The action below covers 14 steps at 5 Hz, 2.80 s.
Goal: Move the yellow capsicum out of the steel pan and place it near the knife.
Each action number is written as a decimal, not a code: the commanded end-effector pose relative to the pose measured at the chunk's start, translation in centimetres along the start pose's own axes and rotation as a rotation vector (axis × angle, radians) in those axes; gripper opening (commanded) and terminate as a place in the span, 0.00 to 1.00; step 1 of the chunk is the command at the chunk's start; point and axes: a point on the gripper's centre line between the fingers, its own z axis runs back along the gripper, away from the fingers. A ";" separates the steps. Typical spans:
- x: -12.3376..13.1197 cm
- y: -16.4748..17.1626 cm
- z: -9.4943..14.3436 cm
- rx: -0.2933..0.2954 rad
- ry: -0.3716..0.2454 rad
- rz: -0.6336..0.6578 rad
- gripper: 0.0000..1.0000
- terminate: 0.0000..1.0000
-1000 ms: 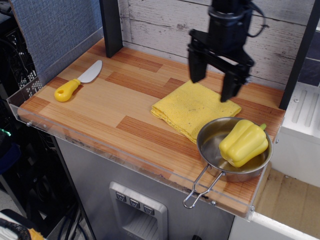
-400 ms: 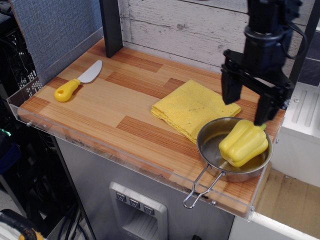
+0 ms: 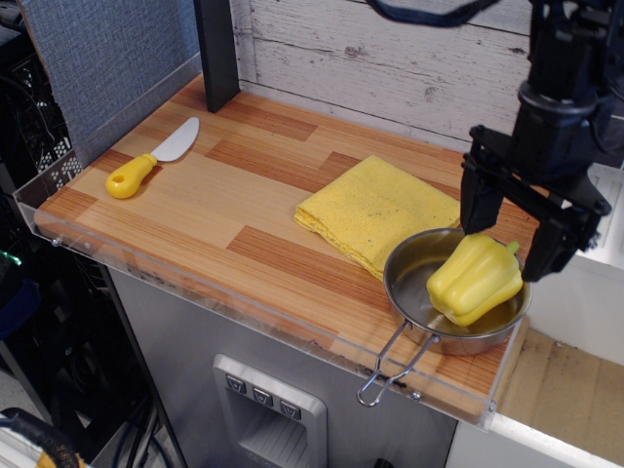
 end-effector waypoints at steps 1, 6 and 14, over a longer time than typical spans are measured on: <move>-0.5 0.2 0.2 0.019 0.029 -0.005 1.00 0.00; -1.0 0.6 -1.2 0.018 0.121 0.007 1.00 0.00; -0.6 3.6 6.9 0.070 -0.113 0.135 0.00 0.00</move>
